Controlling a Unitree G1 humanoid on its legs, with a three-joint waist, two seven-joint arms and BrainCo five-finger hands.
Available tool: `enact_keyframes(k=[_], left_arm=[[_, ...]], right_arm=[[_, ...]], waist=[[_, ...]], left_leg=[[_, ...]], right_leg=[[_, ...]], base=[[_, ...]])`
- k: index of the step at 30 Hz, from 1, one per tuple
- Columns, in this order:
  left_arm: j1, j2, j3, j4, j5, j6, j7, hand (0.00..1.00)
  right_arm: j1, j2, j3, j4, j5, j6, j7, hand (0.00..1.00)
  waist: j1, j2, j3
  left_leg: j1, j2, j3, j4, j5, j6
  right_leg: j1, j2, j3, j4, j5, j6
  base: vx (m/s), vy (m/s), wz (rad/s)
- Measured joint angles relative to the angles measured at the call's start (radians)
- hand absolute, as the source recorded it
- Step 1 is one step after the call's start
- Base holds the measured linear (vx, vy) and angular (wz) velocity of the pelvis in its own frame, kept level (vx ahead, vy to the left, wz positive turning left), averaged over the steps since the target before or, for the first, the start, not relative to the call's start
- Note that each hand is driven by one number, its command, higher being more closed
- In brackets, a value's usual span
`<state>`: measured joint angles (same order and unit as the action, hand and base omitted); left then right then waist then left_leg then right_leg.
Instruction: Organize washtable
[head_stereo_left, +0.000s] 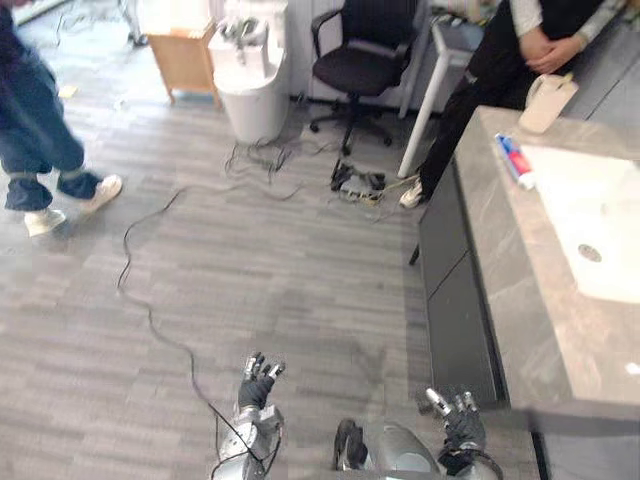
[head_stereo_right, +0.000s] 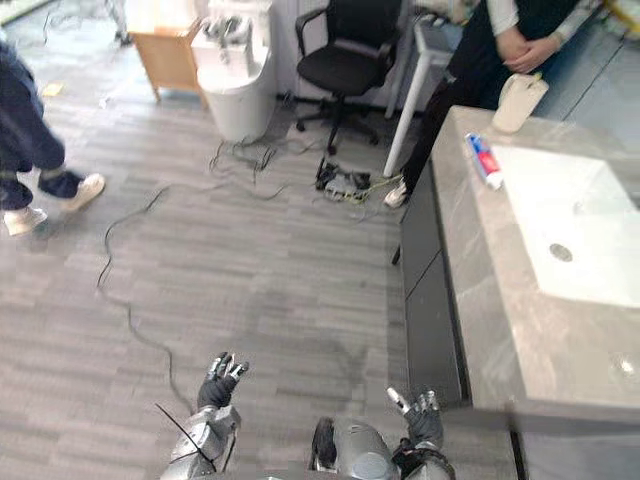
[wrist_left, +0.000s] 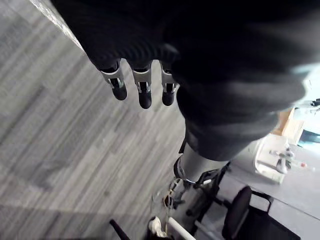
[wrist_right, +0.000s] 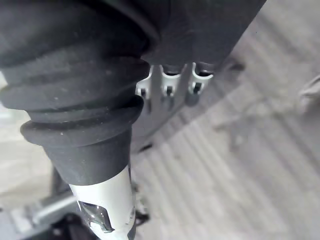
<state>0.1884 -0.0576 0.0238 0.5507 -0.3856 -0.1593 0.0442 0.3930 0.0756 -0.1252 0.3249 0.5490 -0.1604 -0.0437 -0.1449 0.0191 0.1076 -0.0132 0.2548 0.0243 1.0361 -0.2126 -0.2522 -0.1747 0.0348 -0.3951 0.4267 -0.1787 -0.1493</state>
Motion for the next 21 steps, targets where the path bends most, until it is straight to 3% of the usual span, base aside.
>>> enact_keyframes(k=[2,3,4,5,7,8,10,11,12,13,14,15,16,17,18,19,20,21], left_arm=[[0.004,0.003,0.040,-0.001,-0.017,-0.002,-0.006,0.00],[0.007,0.005,0.083,0.001,-0.017,-0.003,-0.006,0.00],[0.009,0.005,0.104,0.007,-0.018,-0.003,-0.002,0.00],[0.014,0.008,0.137,0.008,-0.036,-0.002,0.005,0.00],[0.047,0.024,0.169,0.022,-0.036,-0.003,0.020,0.00],[0.056,0.028,0.178,0.030,-0.036,-0.003,0.023,0.00],[0.084,0.027,0.196,0.053,-0.036,-0.003,0.025,0.00],[0.098,0.019,0.203,0.053,-0.037,-0.005,0.025,0.00],[0.101,0.016,0.203,0.054,-0.038,-0.006,0.024,0.00],[0.106,0.004,0.207,0.054,-0.040,-0.006,0.024,0.00],[0.116,-0.009,0.210,0.059,-0.043,-0.008,0.024,0.00],[0.128,0.000,0.213,0.061,-0.044,-0.010,0.024,0.00],[0.135,0.016,0.218,0.053,-0.043,-0.027,0.024,0.00],[0.137,0.014,0.202,0.031,-0.043,-0.035,0.023,0.00],[0.138,0.017,0.195,0.012,-0.043,-0.037,0.022,0.00],[0.135,0.020,0.184,-0.017,-0.043,-0.040,0.022,0.00],[0.143,0.000,0.161,-0.054,-0.044,-0.048,0.018,0.00],[0.144,0.011,0.145,-0.065,-0.045,-0.049,0.010,0.00]], right_arm=[[-0.002,0.009,-0.001,-0.003,0.044,-0.014,0.004,0.00],[-0.001,0.009,-0.001,0.003,0.065,-0.016,0.002,0.00],[-0.003,0.010,-0.001,0.009,0.074,-0.015,0.002,0.00],[-0.003,0.011,-0.005,0.012,0.079,-0.014,0.000,0.00],[0.001,0.012,-0.005,0.011,0.078,-0.014,-0.001,0.00],[0.000,0.012,-0.004,0.008,0.078,-0.014,0.000,0.00],[-0.013,0.009,-0.004,0.002,0.078,-0.016,0.000,0.00],[-0.012,0.003,-0.004,-0.003,0.077,-0.018,0.003,0.00],[-0.013,-0.001,-0.004,-0.008,0.077,-0.019,0.003,0.00],[-0.010,-0.009,-0.004,-0.032,0.077,-0.020,0.003,0.00],[-0.011,-0.011,0.001,-0.034,0.072,-0.023,0.002,0.00],[-0.010,-0.001,0.006,-0.032,0.069,-0.022,0.002,0.00],[-0.009,-0.004,0.051,-0.034,0.063,-0.019,0.010,0.00],[-0.009,-0.003,0.052,-0.048,0.062,-0.030,0.015,0.00],[-0.016,-0.002,0.052,-0.045,0.061,-0.030,0.015,0.00],[-0.041,0.003,0.046,-0.042,0.060,-0.034,0.020,0.00],[-0.064,-0.006,0.032,-0.034,0.061,-0.044,0.024,0.00],[-0.107,-0.012,0.033,0.018,0.069,-0.048,0.025,0.00]], waist=[[-0.003,0.004,-0.012],[0.004,-0.004,-0.018],[0.008,0.002,-0.018],[0.025,-0.001,-0.017],[0.070,-0.019,-0.011],[0.077,-0.022,-0.010],[0.083,-0.033,-0.011],[0.099,-0.036,-0.013],[0.103,-0.034,-0.012],[0.105,-0.030,-0.015],[0.112,-0.036,-0.035],[0.115,-0.058,-0.051],[0.100,-0.094,-0.071],[0.108,-0.113,-0.076],[0.116,-0.125,-0.077],[0.124,-0.136,-0.091],[0.135,-0.086,-0.107],[0.133,-0.078,-0.116]], left_leg=[[-0.106,0.039,0.037,0.158,0.009,0.027],[-0.167,0.080,0.096,0.201,0.011,0.103],[-0.195,0.107,0.118,0.210,0.003,0.128],[-0.227,0.138,0.161,0.181,-0.017,0.173],[-0.252,0.141,0.197,0.042,-0.055,0.233],[-0.263,0.131,0.190,-0.007,-0.061,0.241],[-0.316,0.080,0.120,-0.235,-0.062,0.233],[-0.315,0.070,0.089,-0.429,-0.045,0.209],[-0.316,0.066,0.057,-0.519,-0.033,0.198],[-0.313,0.065,-0.021,-0.679,-0.011,0.164],[-0.283,0.055,-0.053,-0.701,0.124,0.096],[-0.272,0.037,-0.051,-0.683,0.159,0.081],[-0.276,0.032,-0.060,-0.584,0.071,0.073],[-0.279,0.004,-0.130,-0.452,0.046,0.066],[-0.304,-0.009,-0.163,-0.349,0.042,0.070],[-0.348,-0.040,-0.227,-0.252,-0.004,0.075],[-0.323,-0.039,-0.288,-0.324,-0.075,0.051],[-0.298,-0.036,-0.235,-0.318,-0.187,0.045]], right_leg=[[0.077,0.023,0.021,-0.069,-0.014,-0.002],[0.127,0.024,0.052,-0.116,-0.040,0.021],[0.140,0.027,0.068,-0.124,-0.041,0.023],[0.174,0.026,0.122,-0.151,-0.056,0.029],[0.230,-0.005,0.227,-0.177,-0.068,0.050],[0.242,-0.020,0.255,-0.177,-0.075,0.063],[0.274,-0.080,0.345,-0.178,-0.105,0.114],[0.278,-0.108,0.406,-0.178,-0.124,0.146],[0.282,-0.116,0.441,-0.178,-0.134,0.164],[0.291,-0.129,0.508,-0.178,-0.158,0.202],[0.291,-0.150,0.598,-0.178,-0.185,0.234],[0.285,-0.159,0.662,-0.181,-0.191,0.228],[0.264,-0.114,0.756,-0.130,-0.184,0.235],[0.240,-0.090,0.794,-0.077,-0.155,0.221],[0.235,-0.104,0.849,-0.069,-0.147,0.214],[0.220,-0.123,0.928,-0.063,-0.142,0.214],[0.184,-0.101,0.970,-0.062,-0.125,0.241],[0.148,-0.126,1.009,-0.060,-0.120,0.247]], base=[[0.33,-0.006,-0.54],[0.49,0.001,-0.57],[0.47,0.049,-0.70],[0.27,0.080,-0.80],[0.37,0.213,-1.19],[0.34,0.247,-1.23],[0.31,0.323,-1.21],[0.34,0.431,-1.29],[0.35,0.523,-1.54],[0.40,0.635,-1.67],[0.50,0.752,-1.80],[0.43,0.592,-1.86],[0.43,0.468,-1.78],[0.39,0.419,-1.84],[0.35,0.446,-1.87],[0.25,0.481,-2.22],[0.15,0.542,-2.71],[0.13,0.645,-2.48]])
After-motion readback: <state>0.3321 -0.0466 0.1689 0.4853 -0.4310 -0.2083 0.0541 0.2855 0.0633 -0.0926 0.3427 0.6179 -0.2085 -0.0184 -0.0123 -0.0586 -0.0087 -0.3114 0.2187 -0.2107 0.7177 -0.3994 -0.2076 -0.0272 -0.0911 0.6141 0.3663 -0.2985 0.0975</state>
